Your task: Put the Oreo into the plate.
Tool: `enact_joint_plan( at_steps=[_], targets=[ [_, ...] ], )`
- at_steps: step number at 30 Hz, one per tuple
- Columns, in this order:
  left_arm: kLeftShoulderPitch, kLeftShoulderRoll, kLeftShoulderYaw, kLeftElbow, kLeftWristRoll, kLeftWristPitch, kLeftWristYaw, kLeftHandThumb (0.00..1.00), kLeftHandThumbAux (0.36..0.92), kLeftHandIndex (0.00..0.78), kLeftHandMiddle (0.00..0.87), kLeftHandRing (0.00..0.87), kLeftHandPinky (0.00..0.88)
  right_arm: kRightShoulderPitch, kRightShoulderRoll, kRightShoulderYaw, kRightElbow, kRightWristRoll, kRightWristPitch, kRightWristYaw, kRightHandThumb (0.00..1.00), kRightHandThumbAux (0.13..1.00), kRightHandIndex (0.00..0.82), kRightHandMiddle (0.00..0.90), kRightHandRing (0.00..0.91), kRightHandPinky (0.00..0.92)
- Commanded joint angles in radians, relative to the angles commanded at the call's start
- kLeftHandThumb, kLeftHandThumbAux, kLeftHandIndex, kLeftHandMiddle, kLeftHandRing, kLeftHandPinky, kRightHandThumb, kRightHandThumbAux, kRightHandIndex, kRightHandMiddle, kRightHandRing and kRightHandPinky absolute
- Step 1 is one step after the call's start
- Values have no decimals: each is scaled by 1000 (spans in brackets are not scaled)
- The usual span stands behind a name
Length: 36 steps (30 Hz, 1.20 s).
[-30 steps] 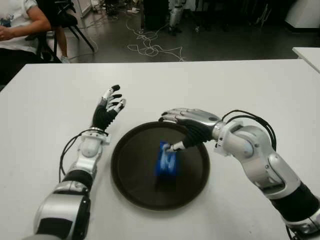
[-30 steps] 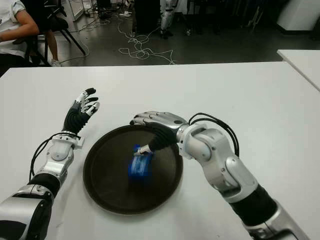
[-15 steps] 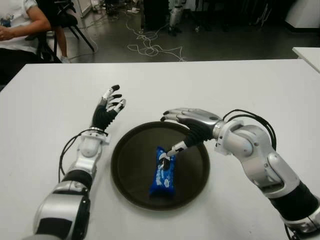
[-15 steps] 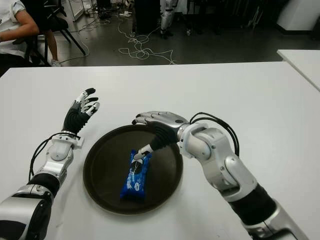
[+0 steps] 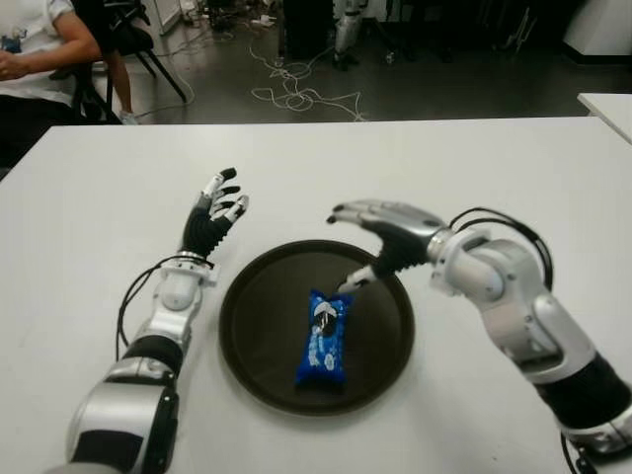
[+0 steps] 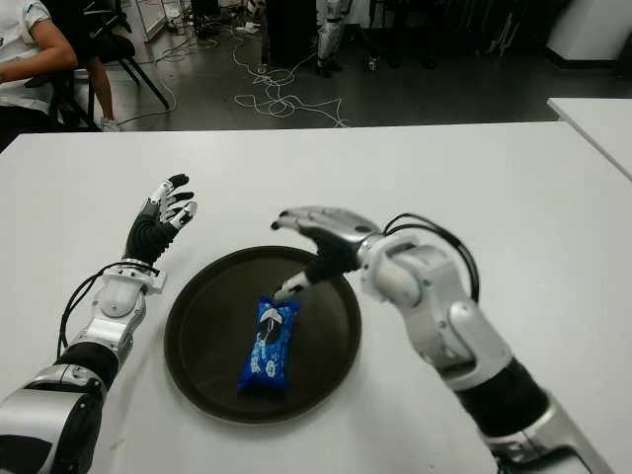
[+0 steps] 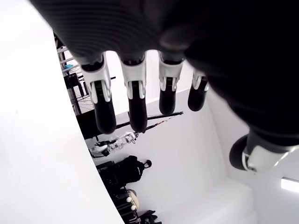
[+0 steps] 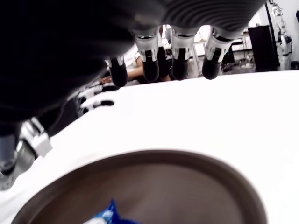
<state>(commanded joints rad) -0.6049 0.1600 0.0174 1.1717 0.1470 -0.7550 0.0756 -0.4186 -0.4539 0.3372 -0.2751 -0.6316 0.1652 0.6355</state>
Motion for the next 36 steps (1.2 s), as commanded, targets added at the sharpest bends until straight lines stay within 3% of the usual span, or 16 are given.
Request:
enact_joint_plan(
  at_steps=[6, 10, 12, 14, 16, 19, 24, 29, 32, 36],
  targets=[
    [0, -3, 1, 2, -1, -2, 8, 561, 457, 104, 127, 145, 200, 42, -46, -93, 54, 83, -75, -50, 0, 408, 0, 0, 0, 8],
    [-3, -1, 1, 9, -1, 5, 12, 553, 455, 98, 120, 138, 195, 89, -11, -177, 193, 134, -149, -226, 0, 403, 8, 44, 25, 27],
    [-4, -1, 3, 11, -3, 4, 10, 548, 454, 101, 117, 136, 196, 110, 17, -229, 312, 180, -230, -345, 0, 420, 24, 74, 55, 54],
    [-4, -2, 4, 12, -6, 2, 6, 535, 453, 109, 116, 136, 198, 94, 61, -281, 502, 249, -347, -465, 0, 485, 64, 133, 129, 154],
    [-4, -2, 5, 13, -7, 1, 4, 525, 454, 113, 115, 135, 198, 80, 75, -293, 584, 273, -402, -512, 0, 524, 87, 164, 169, 214],
    [-4, -3, 6, 14, -10, -3, -2, 537, 458, 112, 116, 133, 194, 19, 161, -379, 774, 372, -484, -630, 21, 588, 143, 228, 242, 294],
    [-5, -4, 9, 15, -16, -3, -9, 576, 466, 110, 122, 137, 199, -47, 221, -456, 936, 465, -524, -720, 86, 650, 269, 326, 349, 395],
    [-8, -3, 15, 16, -26, 15, -24, 622, 476, 104, 129, 143, 200, -114, 224, -496, 1099, 508, -566, -766, 110, 684, 368, 388, 412, 432],
    [-11, -4, 20, 17, -36, 26, -38, 597, 477, 110, 133, 142, 195, -149, 216, -505, 1178, 523, -591, -768, 103, 683, 374, 393, 419, 419],
    [-15, -6, 32, 14, -61, 47, -75, 525, 472, 118, 143, 144, 180, -179, 236, -509, 1241, 546, -641, -771, 85, 689, 369, 390, 415, 395]
  ],
)
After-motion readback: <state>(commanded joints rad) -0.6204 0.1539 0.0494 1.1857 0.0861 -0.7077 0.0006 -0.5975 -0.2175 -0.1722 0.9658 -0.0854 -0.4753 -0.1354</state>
